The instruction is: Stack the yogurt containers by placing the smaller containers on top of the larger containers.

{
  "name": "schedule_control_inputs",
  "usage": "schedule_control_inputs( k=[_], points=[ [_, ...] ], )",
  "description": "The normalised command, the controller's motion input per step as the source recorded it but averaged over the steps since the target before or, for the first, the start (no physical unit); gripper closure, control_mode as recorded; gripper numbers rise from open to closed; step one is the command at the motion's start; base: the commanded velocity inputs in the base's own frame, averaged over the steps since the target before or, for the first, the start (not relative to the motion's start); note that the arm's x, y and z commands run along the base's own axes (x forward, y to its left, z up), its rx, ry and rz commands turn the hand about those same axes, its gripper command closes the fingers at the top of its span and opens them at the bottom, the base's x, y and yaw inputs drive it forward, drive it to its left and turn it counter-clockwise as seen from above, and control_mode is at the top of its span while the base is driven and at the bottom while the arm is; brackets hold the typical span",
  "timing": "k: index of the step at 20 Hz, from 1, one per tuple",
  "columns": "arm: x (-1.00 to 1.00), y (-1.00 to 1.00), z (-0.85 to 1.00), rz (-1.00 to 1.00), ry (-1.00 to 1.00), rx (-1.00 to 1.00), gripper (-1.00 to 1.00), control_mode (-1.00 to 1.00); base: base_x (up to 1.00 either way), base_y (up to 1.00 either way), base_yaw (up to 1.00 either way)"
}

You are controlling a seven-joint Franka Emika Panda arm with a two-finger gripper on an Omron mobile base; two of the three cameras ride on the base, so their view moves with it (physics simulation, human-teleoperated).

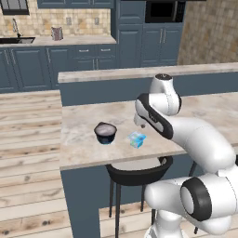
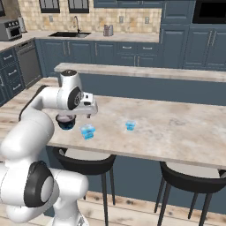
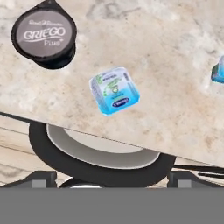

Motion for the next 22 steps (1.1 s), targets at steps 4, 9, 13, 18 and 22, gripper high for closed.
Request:
schedule_control_inputs(
  k=[4, 9, 13, 18, 22],
  points=[
    [0.04, -0.01, -0.05, 0.26, 0.00, 0.02, -1.00, -1.00, 0.00, 0.00, 0.00],
    [0.07, 0.01, -0.04, 0.30, -0.01, 0.03, -1.00, -1.00, 0.00, 0.00, 0.00],
    [0.14, 0.03, -0.04, 0.21, 0.00, 0.00, -1.00, -1.00, 0.00, 0.00, 0.00],
    [0.17, 0.00, -0.08, 0.06, 0.00, 0.00, -1.00, -1.00, 0.00, 0.00, 0.00],
    [0.17, 0.00, -0.13, 0.04, 0.00, 0.00, -1.00, -1.00, 0.00, 0.00, 0.00]
  ],
)
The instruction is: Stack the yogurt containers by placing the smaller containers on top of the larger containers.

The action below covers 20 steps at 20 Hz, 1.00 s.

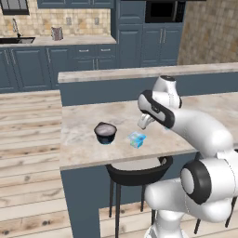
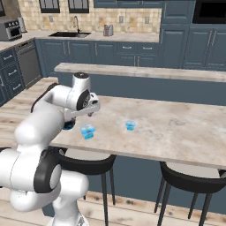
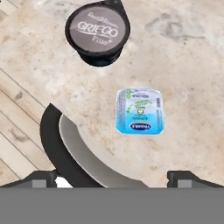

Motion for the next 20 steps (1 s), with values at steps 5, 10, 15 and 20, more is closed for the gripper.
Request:
schedule_control_inputs(
  k=[5, 10, 15, 20],
  points=[
    [0.14, 0.01, -0.17, 0.01, 0.00, -0.02, -1.00, -1.00, 0.00, 0.00, 0.00],
    [0.21, 0.03, -0.22, 0.00, 0.00, -0.04, -1.00, -1.00, 0.00, 0.00, 0.00],
    [0.23, 0.05, -0.22, 0.00, 0.00, -0.05, -1.00, -1.00, 0.00, 0.00, 0.00],
    [0.24, 0.01, -0.22, 0.00, 0.00, -0.01, -1.00, -1.00, 0.00, 0.00, 0.00]
  ],
)
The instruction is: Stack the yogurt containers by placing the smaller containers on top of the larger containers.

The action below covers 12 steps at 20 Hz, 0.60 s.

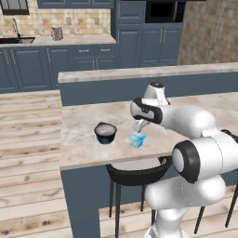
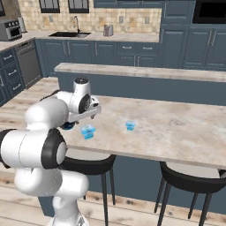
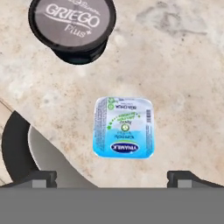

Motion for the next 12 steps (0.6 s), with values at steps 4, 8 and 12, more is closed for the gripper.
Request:
schedule_control_inputs(
  k=[4, 8, 12],
  points=[
    [0.21, 0.02, -0.21, 0.00, 0.00, 0.00, -1.00, -1.00, 0.00, 0.00, 0.00],
    [0.19, 0.06, -0.19, 0.00, 0.00, 0.00, -1.00, -1.00, 0.00, 0.00, 0.00],
    [0.09, 0.06, -0.15, 0.00, 0.00, 0.00, -1.00, -1.00, 0.00, 0.00, 0.00]
  ],
)
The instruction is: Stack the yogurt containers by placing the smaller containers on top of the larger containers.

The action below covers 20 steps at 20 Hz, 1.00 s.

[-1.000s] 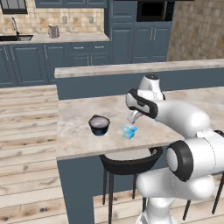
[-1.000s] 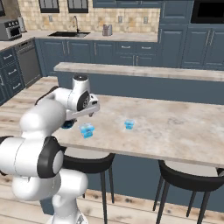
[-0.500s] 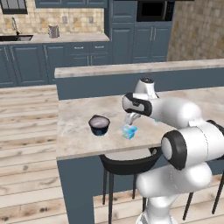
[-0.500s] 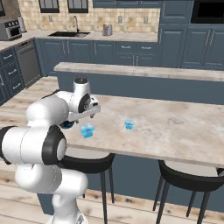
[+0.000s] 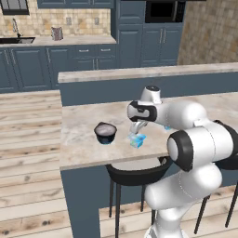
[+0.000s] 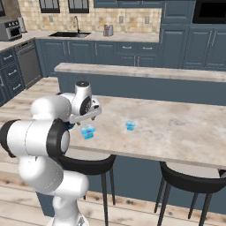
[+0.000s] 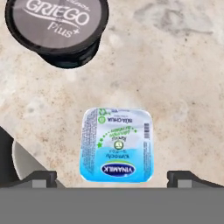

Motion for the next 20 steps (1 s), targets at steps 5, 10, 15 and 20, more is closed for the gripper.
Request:
schedule_control_inputs(
  k=[5, 10, 15, 20],
  points=[
    [0.01, 0.05, -0.12, 0.00, 0.00, 0.00, -1.00, -1.00, 0.00, 0.00, 0.00],
    [0.07, 0.01, -0.13, 0.00, 0.01, -0.01, -1.00, -1.00, 0.00, 0.00, 0.00],
    [0.07, 0.00, -0.13, 0.00, 0.00, -0.02, -1.00, -1.00, 0.00, 0.00, 0.00],
    [0.07, -0.01, -0.13, -0.01, 0.00, 0.00, -1.00, -1.00, 0.00, 0.00, 0.00]
  ],
)
